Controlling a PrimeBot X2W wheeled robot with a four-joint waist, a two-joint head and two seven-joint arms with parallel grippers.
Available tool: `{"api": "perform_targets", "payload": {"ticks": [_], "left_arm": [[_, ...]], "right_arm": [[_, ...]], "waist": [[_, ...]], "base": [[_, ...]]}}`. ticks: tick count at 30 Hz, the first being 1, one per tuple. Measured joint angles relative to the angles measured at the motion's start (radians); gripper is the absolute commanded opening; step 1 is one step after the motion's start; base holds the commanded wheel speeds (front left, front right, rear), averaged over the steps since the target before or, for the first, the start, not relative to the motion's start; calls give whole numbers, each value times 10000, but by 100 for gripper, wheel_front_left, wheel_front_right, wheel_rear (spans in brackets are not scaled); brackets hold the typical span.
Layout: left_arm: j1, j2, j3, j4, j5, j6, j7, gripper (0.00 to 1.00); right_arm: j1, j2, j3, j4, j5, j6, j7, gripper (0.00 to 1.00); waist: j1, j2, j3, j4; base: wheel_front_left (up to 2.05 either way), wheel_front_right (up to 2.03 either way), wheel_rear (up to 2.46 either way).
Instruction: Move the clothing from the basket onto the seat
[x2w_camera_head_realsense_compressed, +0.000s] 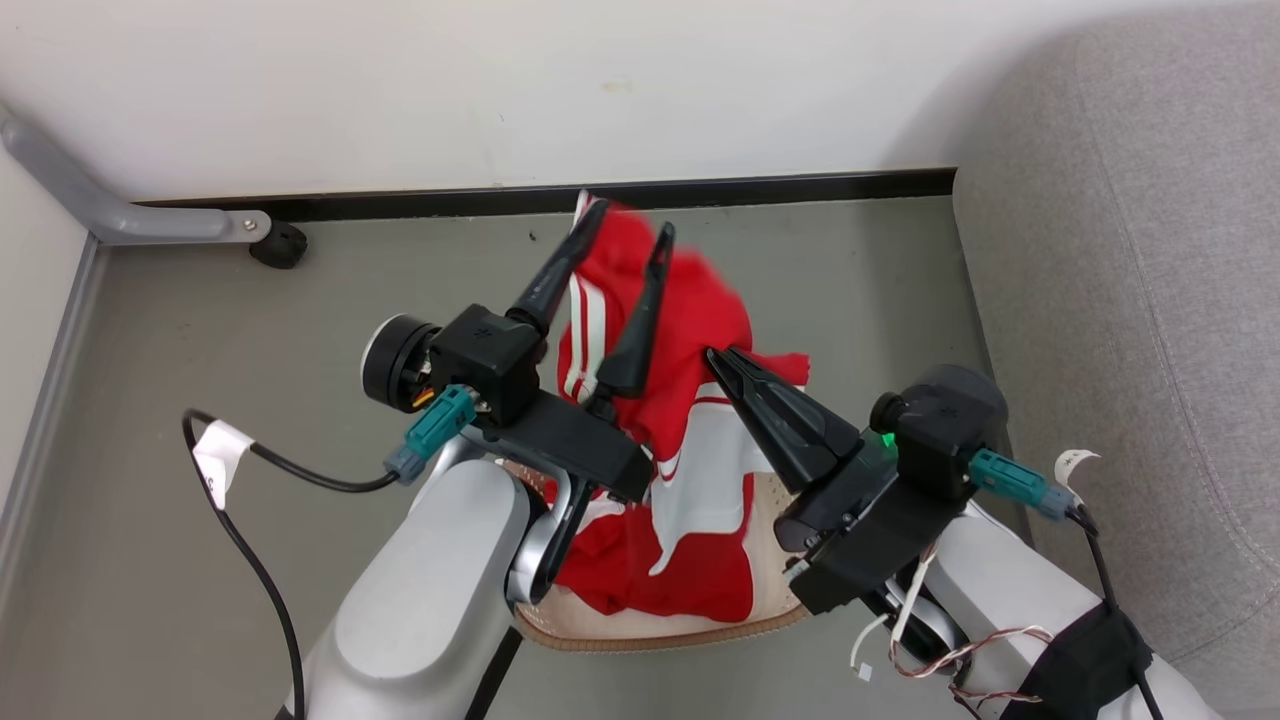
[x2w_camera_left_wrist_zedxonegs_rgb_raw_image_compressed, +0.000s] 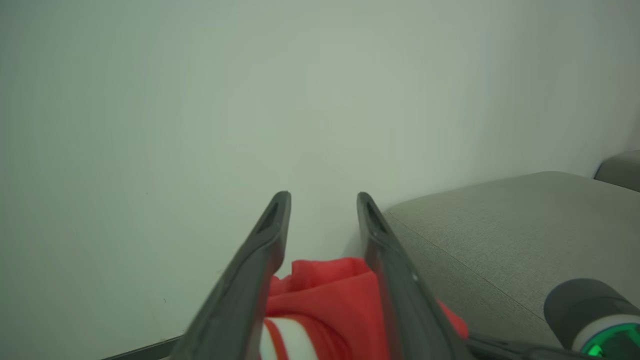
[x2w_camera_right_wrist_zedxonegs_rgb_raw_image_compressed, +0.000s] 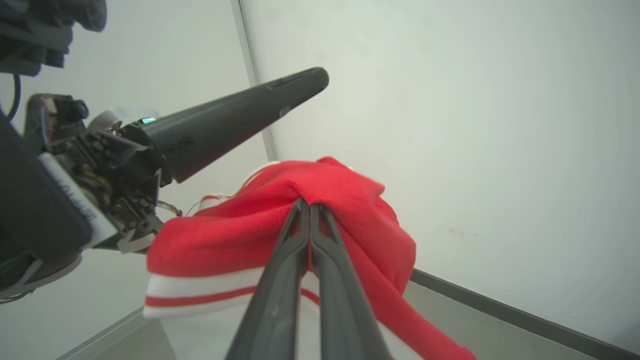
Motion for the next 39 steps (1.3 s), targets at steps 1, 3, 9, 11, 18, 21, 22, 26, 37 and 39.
{"api": "perform_targets", "payload": {"ticks": [1, 3, 9, 11, 18, 21, 22, 26, 37, 39], "left_arm": [[0, -4, 13, 27, 0, -61, 0, 100], [2, -10, 35, 88, 29, -75, 0, 100], [43, -17, 165, 224, 86, -81, 0, 100], [94, -21, 226, 276, 90, -81, 0, 100], [277, -27, 474, 378, 102, -79, 0, 100], [410, -6, 617, 451, 107, -79, 0, 100], [446, 0, 637, 483, 128, -81, 0, 100], [588, 6, 715, 506, 174, -82, 0, 100], [1098, 6, 872, 579, 198, -255, 0, 100], [1193, 6, 892, 571, 215, -261, 0, 100]], "right_arm": [[0, -2, -12, -36, 0, 0, 0, 0], [0, -8, -13, -92, 0, 0, 2, 0], [0, -35, -151, -282, 0, 0, 2, 0], [0, -46, -230, -295, 0, 0, 2, 0], [-19, -71, -493, -328, -2, 0, 2, 0], [-49, -54, -502, -326, -2, 0, 2, 0], [-50, -50, -523, -326, -2, 0, 2, 0], [-56, -23, -548, -313, -2, 0, 2, 0], [-54, 15, -671, -244, -2, 0, 2, 0], [-54, 40, -692, -203, -2, 0, 2, 0]], "waist": [[0, 0, -8, -4], [0, 0, -25, -7], [1, 0, -78, -2], [0, 0, -95, -3], [0, 0, -137, -61], [0, 0, -172, -162], [0, 0, -188, -201], [0, 0, -267, -380], [0, 0, -575, -983], [0, 0, -631, -1103]], "base": [[0, 0, 0], [0, 0, 0], [0, 0, 0], [0, 0, 0], [0, 0, 0], [0, 0, 0], [0, 0, 0], [0, 0, 0], [0, 0, 0], [0, 0, 0]]}}
